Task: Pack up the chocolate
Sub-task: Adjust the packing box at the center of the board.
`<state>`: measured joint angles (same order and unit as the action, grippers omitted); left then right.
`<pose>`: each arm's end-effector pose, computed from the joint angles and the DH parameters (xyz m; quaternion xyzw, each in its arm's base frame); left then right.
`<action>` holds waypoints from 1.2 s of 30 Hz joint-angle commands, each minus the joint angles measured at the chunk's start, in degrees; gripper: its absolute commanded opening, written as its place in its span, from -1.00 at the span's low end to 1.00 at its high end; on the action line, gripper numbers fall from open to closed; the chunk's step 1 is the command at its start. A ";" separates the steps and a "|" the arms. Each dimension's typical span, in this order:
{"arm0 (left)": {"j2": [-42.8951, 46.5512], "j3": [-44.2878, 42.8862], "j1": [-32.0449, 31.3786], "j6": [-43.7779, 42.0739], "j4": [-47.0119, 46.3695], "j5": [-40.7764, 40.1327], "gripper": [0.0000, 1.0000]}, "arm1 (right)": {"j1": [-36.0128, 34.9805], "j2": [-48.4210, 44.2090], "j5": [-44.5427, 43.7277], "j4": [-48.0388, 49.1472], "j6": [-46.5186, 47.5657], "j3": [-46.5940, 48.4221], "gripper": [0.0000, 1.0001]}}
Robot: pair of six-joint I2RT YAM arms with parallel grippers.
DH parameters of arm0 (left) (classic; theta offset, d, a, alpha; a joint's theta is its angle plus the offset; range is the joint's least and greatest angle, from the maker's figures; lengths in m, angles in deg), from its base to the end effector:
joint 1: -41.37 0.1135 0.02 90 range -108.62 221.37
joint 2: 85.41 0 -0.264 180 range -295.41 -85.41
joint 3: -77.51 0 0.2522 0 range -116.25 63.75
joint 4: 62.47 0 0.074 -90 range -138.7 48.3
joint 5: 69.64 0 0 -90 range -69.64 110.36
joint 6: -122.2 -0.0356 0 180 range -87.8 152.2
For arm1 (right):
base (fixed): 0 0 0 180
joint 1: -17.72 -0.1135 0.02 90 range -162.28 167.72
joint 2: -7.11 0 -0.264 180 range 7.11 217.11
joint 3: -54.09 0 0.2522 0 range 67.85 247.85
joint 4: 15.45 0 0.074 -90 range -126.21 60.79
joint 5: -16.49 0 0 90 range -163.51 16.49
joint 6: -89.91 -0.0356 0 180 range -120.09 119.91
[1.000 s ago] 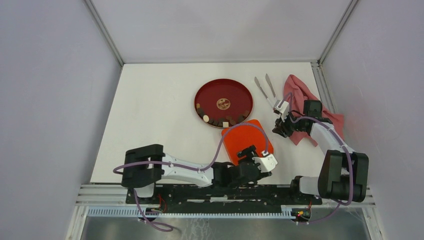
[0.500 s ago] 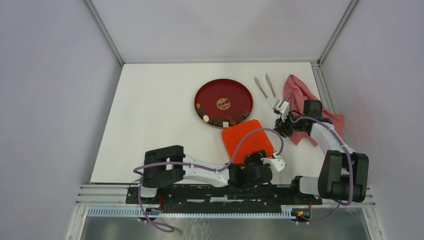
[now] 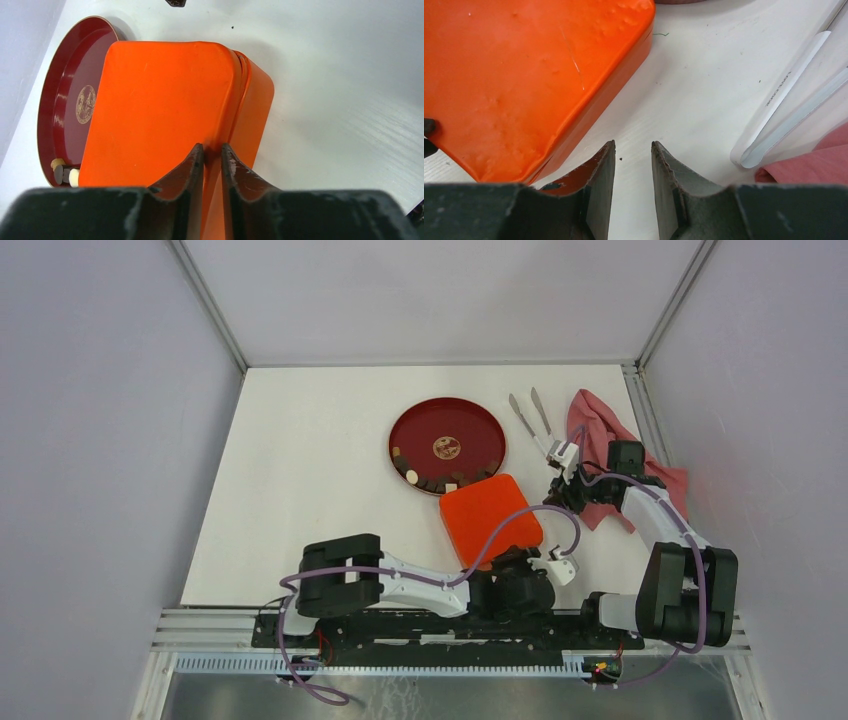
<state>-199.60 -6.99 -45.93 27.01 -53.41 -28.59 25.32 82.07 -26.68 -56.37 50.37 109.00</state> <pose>0.0468 -0.4215 0.1685 0.4688 0.6969 0.0232 0.5422 0.2375 -0.0055 0.1960 -0.4173 0.7906 0.2248 0.3878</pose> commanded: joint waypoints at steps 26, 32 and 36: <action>31.20 13.48 35.57 30.86 6.22 41.70 -0.29 | 6.64 -7.72 15.65 -27.09 31.71 0.00 -0.22; 25.93 11.99 43.46 31.78 9.02 46.72 -0.57 | 5.68 -9.22 12.25 -39.07 50.36 -0.39 -0.43; 20.20 8.25 45.46 31.65 11.93 48.31 -0.68 | 0.71 -10.70 8.24 -35.59 54.97 -6.35 -0.69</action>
<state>-175.05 5.57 -1.98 55.57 -44.72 15.02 29.89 73.20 -15.67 -89.13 93.15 107.51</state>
